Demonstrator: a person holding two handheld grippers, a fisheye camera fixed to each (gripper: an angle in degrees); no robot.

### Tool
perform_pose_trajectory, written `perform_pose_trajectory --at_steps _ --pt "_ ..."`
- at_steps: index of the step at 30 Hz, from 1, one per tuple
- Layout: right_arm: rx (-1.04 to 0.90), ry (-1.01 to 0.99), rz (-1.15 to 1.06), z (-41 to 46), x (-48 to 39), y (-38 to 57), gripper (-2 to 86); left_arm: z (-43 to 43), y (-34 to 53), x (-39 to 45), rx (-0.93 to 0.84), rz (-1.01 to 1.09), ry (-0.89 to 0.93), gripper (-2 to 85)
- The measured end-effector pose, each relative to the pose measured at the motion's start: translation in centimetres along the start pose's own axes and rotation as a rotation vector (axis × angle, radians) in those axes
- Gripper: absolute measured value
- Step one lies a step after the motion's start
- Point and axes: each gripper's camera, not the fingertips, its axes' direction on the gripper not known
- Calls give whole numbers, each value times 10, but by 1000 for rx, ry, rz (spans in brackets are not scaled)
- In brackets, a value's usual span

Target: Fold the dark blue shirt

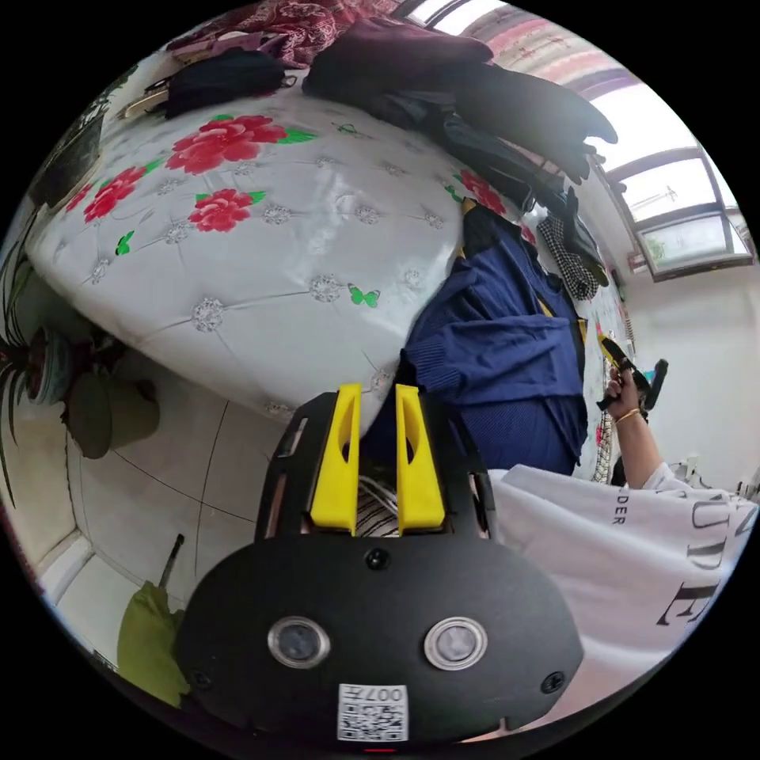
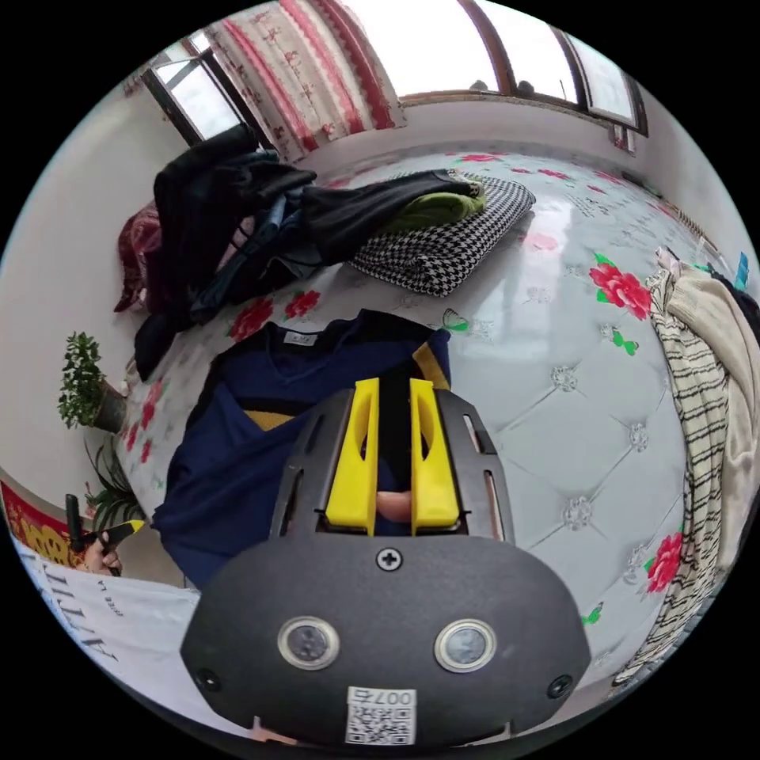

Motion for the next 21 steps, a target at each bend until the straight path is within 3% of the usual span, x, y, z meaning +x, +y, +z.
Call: perform_pose_trajectory --at_steps 4,9,16,21 --pt "46 -196 64 -109 38 114 52 26 39 -7 -72 140 -70 90" --pt "-119 -105 155 -177 70 263 73 81 80 -8 -208 320 -114 106" --pt "-412 -157 242 -103 100 370 100 162 107 38 -290 552 -74 136" --pt "-538 -211 187 -23 105 369 98 210 108 78 -352 625 -225 80"
